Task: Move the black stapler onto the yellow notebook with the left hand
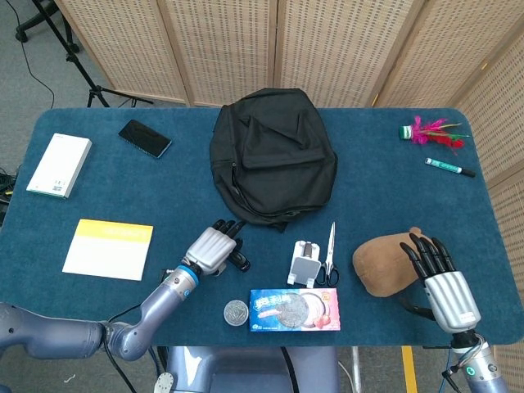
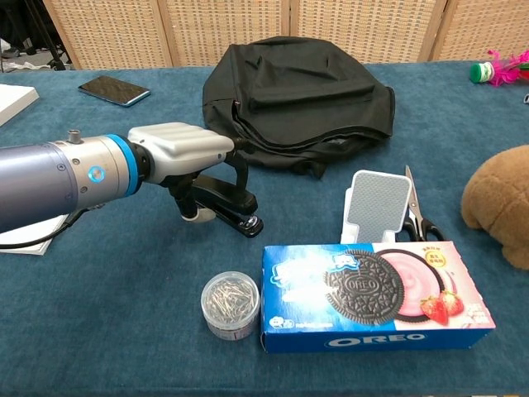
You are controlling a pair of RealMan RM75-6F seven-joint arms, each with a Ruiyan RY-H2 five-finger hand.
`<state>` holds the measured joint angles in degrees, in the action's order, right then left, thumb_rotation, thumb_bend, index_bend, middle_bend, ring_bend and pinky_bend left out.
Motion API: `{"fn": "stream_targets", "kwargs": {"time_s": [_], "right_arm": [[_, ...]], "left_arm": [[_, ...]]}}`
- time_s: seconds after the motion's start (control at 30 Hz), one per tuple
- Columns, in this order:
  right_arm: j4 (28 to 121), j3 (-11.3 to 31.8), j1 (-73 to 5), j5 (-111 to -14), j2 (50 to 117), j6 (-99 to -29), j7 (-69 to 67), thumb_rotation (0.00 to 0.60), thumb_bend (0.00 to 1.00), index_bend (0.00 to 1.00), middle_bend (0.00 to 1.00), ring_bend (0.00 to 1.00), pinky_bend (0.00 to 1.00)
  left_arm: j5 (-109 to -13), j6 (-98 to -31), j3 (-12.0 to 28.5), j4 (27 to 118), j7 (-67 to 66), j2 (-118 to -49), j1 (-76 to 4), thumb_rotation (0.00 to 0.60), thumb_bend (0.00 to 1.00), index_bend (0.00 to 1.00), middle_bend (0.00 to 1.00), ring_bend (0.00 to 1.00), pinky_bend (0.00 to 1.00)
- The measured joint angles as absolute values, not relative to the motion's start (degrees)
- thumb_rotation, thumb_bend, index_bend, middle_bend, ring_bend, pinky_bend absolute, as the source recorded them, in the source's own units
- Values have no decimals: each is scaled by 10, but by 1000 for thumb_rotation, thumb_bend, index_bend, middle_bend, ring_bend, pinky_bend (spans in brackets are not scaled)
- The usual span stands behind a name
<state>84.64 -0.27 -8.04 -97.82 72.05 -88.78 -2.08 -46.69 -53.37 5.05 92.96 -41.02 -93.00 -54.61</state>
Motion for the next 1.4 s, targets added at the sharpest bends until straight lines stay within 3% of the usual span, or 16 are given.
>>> {"fn": "stream_targets", "kwargs": {"time_s": [0.23,0.53,0.87,1.4], "right_arm": [[845,-2,-80,-979,720,-891,-24,600,105,3,0,0,0],[845,-2,-80,-980,721,-891,-23,600,105,2,0,0,0],[845,-2,-79,-979,721,-891,-23,600,105,3,0,0,0],[846,-2,-78,-981,723,-893,-18,600,105,3,0,0,0]], "left_arm": [[-495,-551,44,895,-387,-957,-536,600,421,607,277,254,289],[-539,-567,46,875,-351,-970,-521,600,463,742,395,356,369],[-569,-576,48,884,-345,-941,-511,600,463,759,411,368,380],[-594,-583,26,843,-331,-823,-470,600,463,759,411,369,380]]}}
